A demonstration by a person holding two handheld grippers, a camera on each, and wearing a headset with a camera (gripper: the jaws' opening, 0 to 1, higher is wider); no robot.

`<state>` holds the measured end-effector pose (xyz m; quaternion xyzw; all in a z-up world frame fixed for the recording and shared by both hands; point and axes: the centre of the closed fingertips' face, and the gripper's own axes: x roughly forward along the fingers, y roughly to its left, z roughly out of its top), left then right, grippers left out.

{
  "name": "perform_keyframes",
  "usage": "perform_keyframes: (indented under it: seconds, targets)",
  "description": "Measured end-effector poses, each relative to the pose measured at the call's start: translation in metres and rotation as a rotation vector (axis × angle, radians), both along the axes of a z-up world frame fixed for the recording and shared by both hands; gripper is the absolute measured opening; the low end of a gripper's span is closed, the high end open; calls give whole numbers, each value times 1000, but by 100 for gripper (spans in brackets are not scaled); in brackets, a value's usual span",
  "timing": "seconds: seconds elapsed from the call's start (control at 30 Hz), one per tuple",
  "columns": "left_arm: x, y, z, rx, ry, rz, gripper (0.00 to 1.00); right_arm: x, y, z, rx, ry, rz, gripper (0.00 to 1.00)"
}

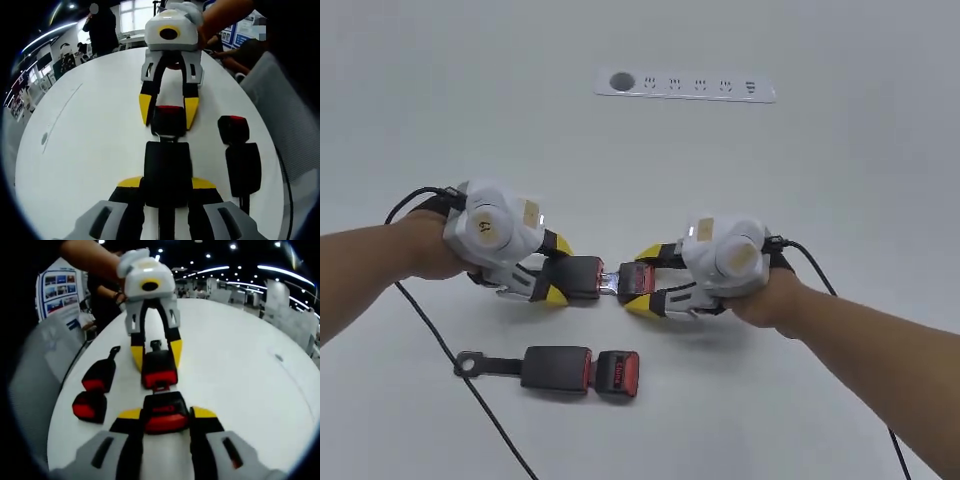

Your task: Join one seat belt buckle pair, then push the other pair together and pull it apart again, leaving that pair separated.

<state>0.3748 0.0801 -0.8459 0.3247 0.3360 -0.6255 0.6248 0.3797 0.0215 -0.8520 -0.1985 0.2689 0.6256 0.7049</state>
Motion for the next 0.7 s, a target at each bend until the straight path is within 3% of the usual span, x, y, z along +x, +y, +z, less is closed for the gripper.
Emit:
perform_keyframes:
  seconds: [0.23, 0.7]
  targets:
    - [-1, 1, 0, 0, 3, 12, 33, -2, 17, -1, -22, -1, 6, 35]
    - [-2, 2, -1, 4, -2, 0, 33, -2, 19, 0, -86, -11, 0, 34]
